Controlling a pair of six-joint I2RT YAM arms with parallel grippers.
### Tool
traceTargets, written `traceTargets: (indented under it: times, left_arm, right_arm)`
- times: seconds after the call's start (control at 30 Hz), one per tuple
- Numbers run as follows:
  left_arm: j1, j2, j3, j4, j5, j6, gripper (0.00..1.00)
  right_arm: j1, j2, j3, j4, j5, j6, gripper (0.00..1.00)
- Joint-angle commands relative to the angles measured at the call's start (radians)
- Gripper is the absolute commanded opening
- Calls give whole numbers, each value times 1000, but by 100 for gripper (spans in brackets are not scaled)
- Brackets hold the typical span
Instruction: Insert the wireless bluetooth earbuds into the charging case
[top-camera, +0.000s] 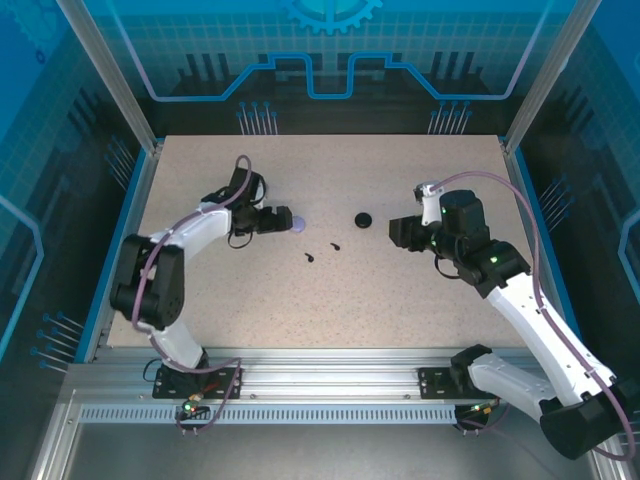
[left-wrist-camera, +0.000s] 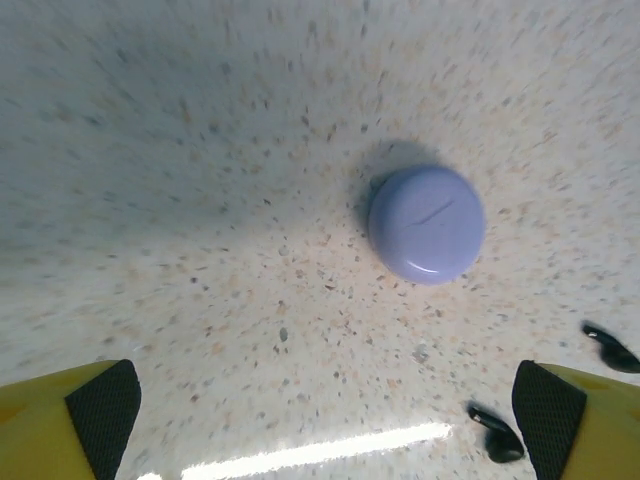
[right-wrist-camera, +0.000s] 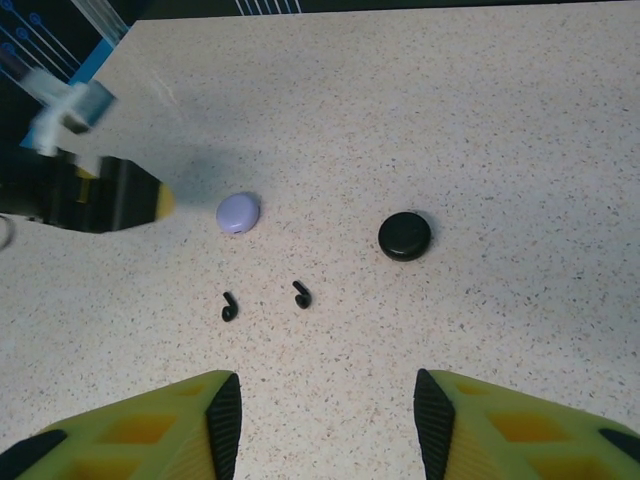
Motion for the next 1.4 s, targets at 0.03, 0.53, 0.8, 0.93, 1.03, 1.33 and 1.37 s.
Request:
traceTargets:
  times: [0.03, 0.53, 0.8, 0.93, 1.03, 1.33, 1.37]
  left_arm:
    - [-95, -166, 6, -89, -104, 103, 99]
    - [-88, -163, -63, 128, 106, -138, 99]
    - [-163, 82, 121, 168, 244, -189, 87]
    - [-204, 222, 273, 123, 277, -177, 86]
    - [-217, 328, 396, 63, 305, -195, 82]
    - [-220, 580, 680, 17, 408, -211, 68]
    - [-220, 610, 718, 1, 413, -217, 67]
  right_arm:
    - [-18, 18, -22, 22, 6, -3, 53]
    - [-84, 333, 41, 93, -126, -40, 60]
    - [-193, 612, 160, 104, -286, -11, 61]
    - [-251, 762, 241, 99, -413, -7, 59]
    - [-259, 847, 302, 82, -440, -22, 56]
    - [-251, 975, 366, 74, -467, 10, 44]
    - [-249, 980, 364, 76, -468, 12, 43]
